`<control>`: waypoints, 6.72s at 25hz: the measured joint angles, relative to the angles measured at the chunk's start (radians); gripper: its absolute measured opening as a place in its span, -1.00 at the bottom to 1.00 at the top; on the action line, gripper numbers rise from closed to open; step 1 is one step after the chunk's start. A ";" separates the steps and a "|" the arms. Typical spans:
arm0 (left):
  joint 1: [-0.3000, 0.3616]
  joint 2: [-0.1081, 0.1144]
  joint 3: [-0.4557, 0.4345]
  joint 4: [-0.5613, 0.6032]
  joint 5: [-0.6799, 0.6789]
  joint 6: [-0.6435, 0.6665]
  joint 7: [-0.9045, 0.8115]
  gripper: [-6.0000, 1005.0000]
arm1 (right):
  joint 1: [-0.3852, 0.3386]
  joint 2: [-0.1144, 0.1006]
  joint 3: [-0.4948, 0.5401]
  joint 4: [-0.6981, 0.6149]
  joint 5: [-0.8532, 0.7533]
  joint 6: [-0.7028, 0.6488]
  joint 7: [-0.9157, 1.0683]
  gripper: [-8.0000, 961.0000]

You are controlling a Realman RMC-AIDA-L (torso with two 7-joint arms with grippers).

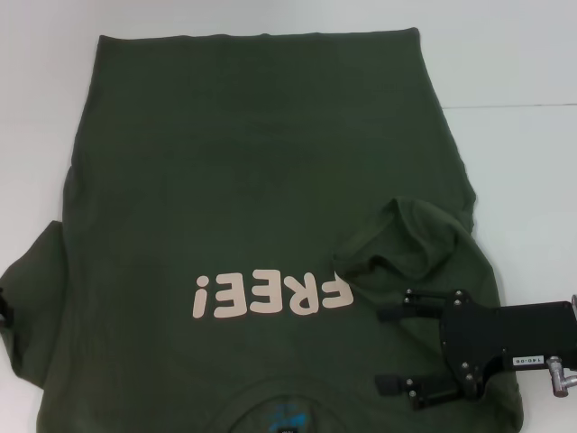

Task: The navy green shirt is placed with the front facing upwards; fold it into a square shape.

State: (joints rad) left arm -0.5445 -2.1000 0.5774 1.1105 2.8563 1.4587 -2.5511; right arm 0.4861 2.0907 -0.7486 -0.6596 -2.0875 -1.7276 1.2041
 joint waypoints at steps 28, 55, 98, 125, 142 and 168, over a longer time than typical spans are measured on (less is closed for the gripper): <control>0.085 0.004 0.016 0.133 0.003 -0.072 0.000 -0.95 | -0.003 0.002 0.010 0.000 0.005 0.004 0.000 0.96; 0.098 -0.024 0.014 0.180 -0.005 -0.106 -0.005 -0.95 | 0.001 0.003 0.009 0.000 0.006 0.010 0.010 0.96; 0.142 -0.067 0.167 0.266 -0.367 0.019 0.001 -0.95 | 0.003 0.004 0.000 0.012 0.007 0.027 0.026 0.96; 0.037 -0.054 0.311 -0.105 -0.512 -0.133 0.055 -0.89 | 0.004 0.001 0.000 0.015 0.006 0.025 0.019 0.96; 0.052 -0.010 0.058 -0.207 -0.789 0.325 0.852 0.45 | -0.091 -0.005 0.063 -0.390 0.002 -0.151 0.399 0.96; -0.002 -0.038 0.147 -0.313 -0.783 0.423 1.100 0.83 | 0.050 -0.084 -0.031 -0.586 -0.311 -0.255 1.412 0.93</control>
State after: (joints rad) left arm -0.5466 -2.1377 0.7240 0.7977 2.0731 1.8817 -1.4513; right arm 0.5357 2.0064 -0.7800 -1.2451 -2.3985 -1.9824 2.6166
